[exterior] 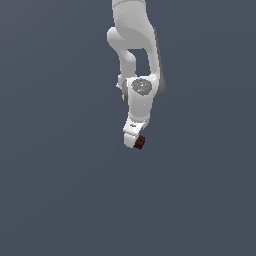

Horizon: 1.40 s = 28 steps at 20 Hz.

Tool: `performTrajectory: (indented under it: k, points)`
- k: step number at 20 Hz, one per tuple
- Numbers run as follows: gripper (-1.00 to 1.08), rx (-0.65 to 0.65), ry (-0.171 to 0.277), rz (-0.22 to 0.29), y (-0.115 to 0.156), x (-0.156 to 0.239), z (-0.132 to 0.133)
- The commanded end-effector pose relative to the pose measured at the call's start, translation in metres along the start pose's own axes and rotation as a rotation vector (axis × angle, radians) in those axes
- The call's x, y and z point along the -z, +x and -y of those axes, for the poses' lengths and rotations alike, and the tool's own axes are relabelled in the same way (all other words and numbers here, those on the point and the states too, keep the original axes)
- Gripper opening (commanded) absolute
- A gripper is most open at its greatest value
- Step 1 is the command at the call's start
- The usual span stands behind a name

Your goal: Pick up the object and move it to a goal position.

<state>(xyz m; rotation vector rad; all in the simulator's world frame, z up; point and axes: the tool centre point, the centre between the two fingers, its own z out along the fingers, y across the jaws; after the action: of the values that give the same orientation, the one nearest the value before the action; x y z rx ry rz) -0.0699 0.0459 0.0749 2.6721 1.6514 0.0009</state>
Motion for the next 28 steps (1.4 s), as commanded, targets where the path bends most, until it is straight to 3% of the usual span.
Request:
performTrajectory:
  k: [1, 14, 15, 28]
  points:
    - [1.0, 0.001, 0.001, 0.0, 0.0, -0.006, 0.0]
    - [1.0, 0.005, 0.001, 0.0, 0.0, -0.048, 0.001]
    - [-1.0, 0.005, 0.001, 0.0, 0.0, -0.048, 0.001]
    - [-1.0, 0.005, -0.001, 0.0, -0.002, -0.045, 0.0]
